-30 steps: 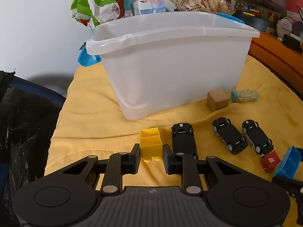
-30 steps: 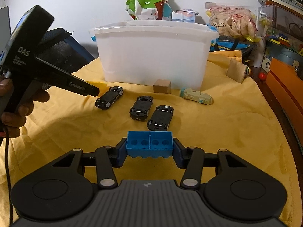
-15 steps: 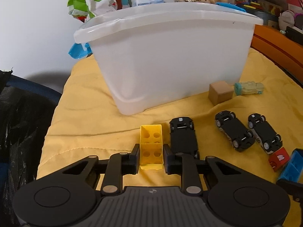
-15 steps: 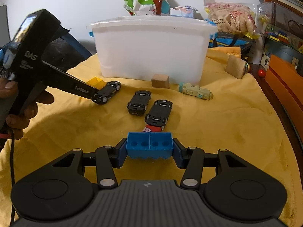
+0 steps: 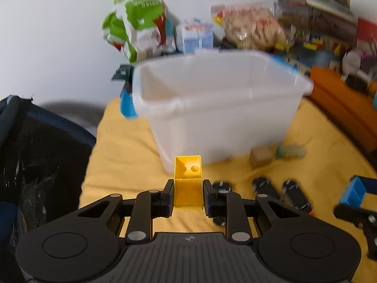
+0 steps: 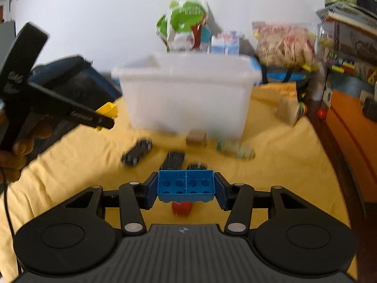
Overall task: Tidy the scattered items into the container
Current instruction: 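Carry the yellow and blue bricks over the white bin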
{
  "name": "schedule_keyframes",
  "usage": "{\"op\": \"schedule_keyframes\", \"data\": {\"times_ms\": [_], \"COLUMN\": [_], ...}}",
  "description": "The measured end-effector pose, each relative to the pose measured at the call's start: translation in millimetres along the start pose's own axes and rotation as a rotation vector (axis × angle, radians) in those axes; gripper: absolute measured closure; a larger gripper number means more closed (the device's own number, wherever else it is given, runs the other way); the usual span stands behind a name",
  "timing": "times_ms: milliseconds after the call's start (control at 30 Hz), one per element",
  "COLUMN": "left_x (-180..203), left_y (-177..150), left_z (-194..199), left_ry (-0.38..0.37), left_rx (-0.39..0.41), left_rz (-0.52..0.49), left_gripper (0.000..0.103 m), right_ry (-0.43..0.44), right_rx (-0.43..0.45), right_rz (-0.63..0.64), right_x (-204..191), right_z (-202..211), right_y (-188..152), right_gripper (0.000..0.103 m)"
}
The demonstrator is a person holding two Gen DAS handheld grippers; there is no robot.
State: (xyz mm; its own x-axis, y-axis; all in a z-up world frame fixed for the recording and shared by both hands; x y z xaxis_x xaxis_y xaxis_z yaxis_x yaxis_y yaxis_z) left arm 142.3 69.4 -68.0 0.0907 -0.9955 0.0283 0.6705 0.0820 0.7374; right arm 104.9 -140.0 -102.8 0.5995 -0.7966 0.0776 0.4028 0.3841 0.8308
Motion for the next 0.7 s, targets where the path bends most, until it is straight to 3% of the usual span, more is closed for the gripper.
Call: {"op": "schedule_keyframes", "data": {"times_ms": [167, 333, 533, 700], "left_x": [-0.6, -2.1, -2.4, -2.3], "left_y": [33.0, 66.4, 88.2, 99.9], "left_z": [30.3, 29.3, 6.4, -15.4], "left_ry": [-0.006, 0.001, 0.015, 0.014], "left_rx": [0.064, 0.094, 0.08, 0.056], "left_rz": [0.024, 0.031, 0.042, 0.06], "left_gripper": [0.076, 0.076, 0.076, 0.076], "right_ry": [-0.005, -0.003, -0.013, -0.018], "right_rx": [0.087, 0.137, 0.122, 0.072], "right_rz": [-0.006, -0.046, -0.06, -0.066], "right_x": [14.3, 34.3, 54.0, 63.8], "right_z": [6.5, -8.1, -47.4, -76.4], "right_y": [45.3, 92.6, 129.3, 137.4], "right_gripper": [0.05, 0.05, 0.05, 0.05]}}
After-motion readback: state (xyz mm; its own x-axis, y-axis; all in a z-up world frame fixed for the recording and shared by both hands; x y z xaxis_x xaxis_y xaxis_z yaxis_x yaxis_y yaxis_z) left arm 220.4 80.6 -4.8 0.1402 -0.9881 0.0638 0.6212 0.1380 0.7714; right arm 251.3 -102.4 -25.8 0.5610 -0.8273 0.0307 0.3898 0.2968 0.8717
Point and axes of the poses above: each gripper's, at about its wrist camera, not at the fingertips, and z roughly against the way its jaws point, x to its right, y to its top, the point moved 3 cm from there along -z, roughly the way its jaws point, and after that the axes turned 8 degrees about z, right-handed, at the moved point
